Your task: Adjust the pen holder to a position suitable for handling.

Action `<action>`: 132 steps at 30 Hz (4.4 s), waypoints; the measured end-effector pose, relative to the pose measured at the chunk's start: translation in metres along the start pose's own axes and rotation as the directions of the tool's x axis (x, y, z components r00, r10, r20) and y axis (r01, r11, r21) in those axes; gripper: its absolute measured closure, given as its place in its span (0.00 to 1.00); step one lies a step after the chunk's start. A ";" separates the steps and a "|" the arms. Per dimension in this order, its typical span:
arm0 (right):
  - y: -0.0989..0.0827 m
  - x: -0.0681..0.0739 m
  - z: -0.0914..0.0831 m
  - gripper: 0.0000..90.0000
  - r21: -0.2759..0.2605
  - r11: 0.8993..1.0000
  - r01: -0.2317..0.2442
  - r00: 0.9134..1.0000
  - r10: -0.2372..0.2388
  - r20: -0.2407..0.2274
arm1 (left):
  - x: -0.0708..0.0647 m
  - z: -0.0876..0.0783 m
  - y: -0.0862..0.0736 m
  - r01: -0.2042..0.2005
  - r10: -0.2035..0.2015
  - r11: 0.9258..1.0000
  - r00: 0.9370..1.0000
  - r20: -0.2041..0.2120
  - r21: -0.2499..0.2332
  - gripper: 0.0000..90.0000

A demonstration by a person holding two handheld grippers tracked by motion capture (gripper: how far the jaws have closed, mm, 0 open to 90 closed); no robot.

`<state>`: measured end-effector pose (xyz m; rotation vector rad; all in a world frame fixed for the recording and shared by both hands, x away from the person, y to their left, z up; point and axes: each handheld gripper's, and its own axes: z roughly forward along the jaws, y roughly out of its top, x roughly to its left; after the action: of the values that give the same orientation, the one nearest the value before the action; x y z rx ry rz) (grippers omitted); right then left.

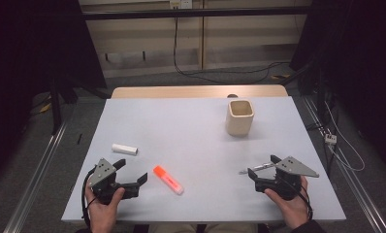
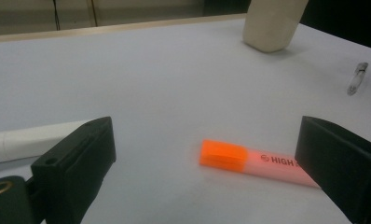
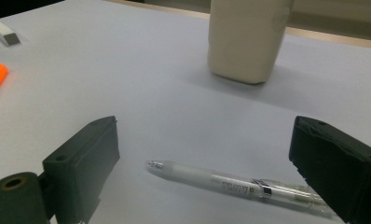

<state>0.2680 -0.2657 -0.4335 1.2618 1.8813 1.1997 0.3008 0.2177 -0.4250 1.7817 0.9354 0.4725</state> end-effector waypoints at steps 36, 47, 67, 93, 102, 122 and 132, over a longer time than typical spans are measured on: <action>0.073 -0.037 0.042 0.16 0.080 0.996 0.043 0.995 -0.035 -0.094 | 0.000 0.001 0.000 -0.020 0.020 1.000 1.000 0.016 0.007 0.06; 0.107 -0.057 0.054 0.18 0.082 0.996 0.034 0.994 -0.026 -0.103 | 0.000 0.001 0.000 -0.029 0.029 0.999 0.999 0.020 0.017 0.06; 0.152 -0.095 0.105 0.24 0.176 0.982 0.074 0.993 -0.057 -0.103 | 0.000 0.004 -0.003 -0.007 0.006 0.999 1.000 0.029 0.051 0.06; 0.162 -0.115 0.166 0.44 0.252 0.965 0.076 0.993 -0.052 -0.104 | -0.002 0.011 -0.005 -0.013 0.007 0.994 0.998 0.059 0.108 0.06; 0.164 -0.114 0.182 0.50 0.302 0.947 0.110 0.991 -0.080 -0.108 | -0.002 0.011 -0.005 -0.011 0.004 0.994 0.998 0.059 0.109 0.06; 0.159 -0.114 0.187 0.69 0.347 0.924 0.158 0.978 -0.097 -0.187 | -0.002 0.011 -0.006 -0.017 0.009 0.994 0.997 0.070 0.112 0.06; 0.152 -0.117 0.193 0.74 0.368 0.916 0.160 0.975 -0.089 -0.201 | -0.001 0.011 -0.006 -0.022 0.014 0.993 0.998 0.064 0.114 0.06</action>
<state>0.5355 -0.2803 -0.3831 1.2341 2.3803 0.9319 0.3053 0.2113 -0.4345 1.8994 0.9189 0.3777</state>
